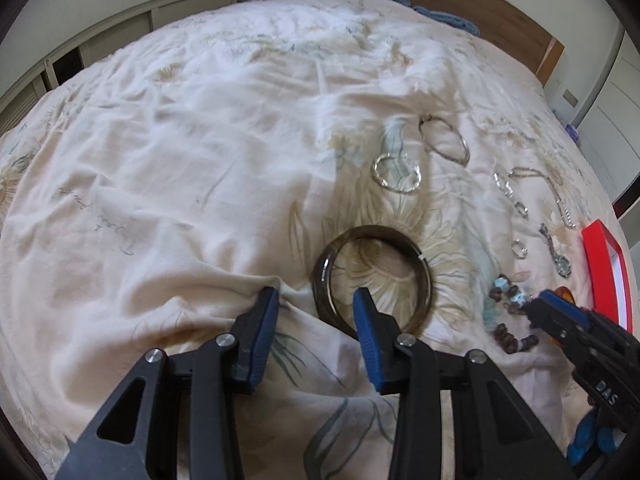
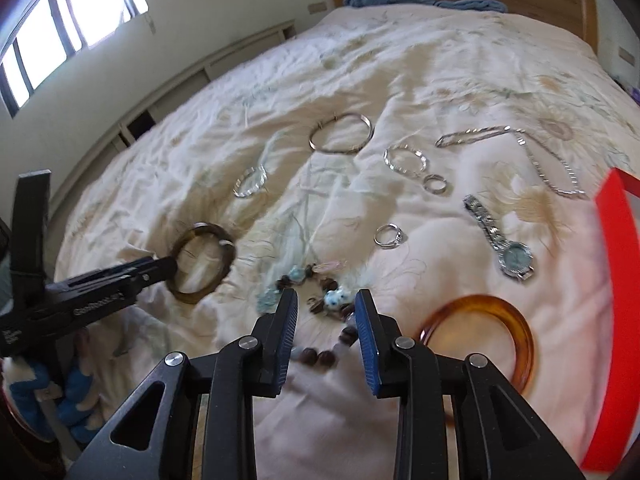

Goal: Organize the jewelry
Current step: 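Grasp the dark brown bangle with the left tool while the right tool grasps the beaded bracelet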

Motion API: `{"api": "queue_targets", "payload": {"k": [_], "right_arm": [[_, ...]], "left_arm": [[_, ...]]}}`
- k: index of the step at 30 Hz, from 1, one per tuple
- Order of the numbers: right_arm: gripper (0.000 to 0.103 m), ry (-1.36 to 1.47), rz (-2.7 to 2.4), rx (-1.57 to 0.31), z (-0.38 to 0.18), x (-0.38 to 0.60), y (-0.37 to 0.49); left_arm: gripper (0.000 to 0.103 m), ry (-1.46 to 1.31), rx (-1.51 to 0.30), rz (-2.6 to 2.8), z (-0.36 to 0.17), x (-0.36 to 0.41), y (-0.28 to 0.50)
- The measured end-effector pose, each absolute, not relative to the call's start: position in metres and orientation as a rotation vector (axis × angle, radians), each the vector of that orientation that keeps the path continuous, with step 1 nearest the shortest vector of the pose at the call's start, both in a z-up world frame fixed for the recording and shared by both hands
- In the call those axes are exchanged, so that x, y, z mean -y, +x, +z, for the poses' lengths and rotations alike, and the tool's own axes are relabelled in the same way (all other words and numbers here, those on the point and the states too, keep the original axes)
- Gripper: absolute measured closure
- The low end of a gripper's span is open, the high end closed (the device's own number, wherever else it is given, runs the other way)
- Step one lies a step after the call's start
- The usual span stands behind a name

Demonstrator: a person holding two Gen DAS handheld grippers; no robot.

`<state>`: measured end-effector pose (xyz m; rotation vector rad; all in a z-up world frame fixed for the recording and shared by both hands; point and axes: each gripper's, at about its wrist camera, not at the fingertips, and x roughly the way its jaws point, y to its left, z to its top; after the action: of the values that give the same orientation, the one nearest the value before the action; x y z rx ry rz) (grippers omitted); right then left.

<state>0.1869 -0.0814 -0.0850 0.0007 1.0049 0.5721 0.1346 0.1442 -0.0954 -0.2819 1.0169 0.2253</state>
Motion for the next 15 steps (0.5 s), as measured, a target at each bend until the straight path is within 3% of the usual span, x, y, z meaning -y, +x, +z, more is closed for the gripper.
{"api": "queue_targets", "payload": {"k": [11,15], "right_arm": [[0.072,-0.069,0.597,-1.036,-0.107,0.068,0.206],[0.065,-0.094,0.600,-1.018,-0.108,0.065,0.206]], "left_arm": [[0.067,-0.204,-1.104,0.233,-0.116,-0.135,0.147],[0.067,-0.190,-1.107,0.239,-0.118,-0.133,0.148]]}}
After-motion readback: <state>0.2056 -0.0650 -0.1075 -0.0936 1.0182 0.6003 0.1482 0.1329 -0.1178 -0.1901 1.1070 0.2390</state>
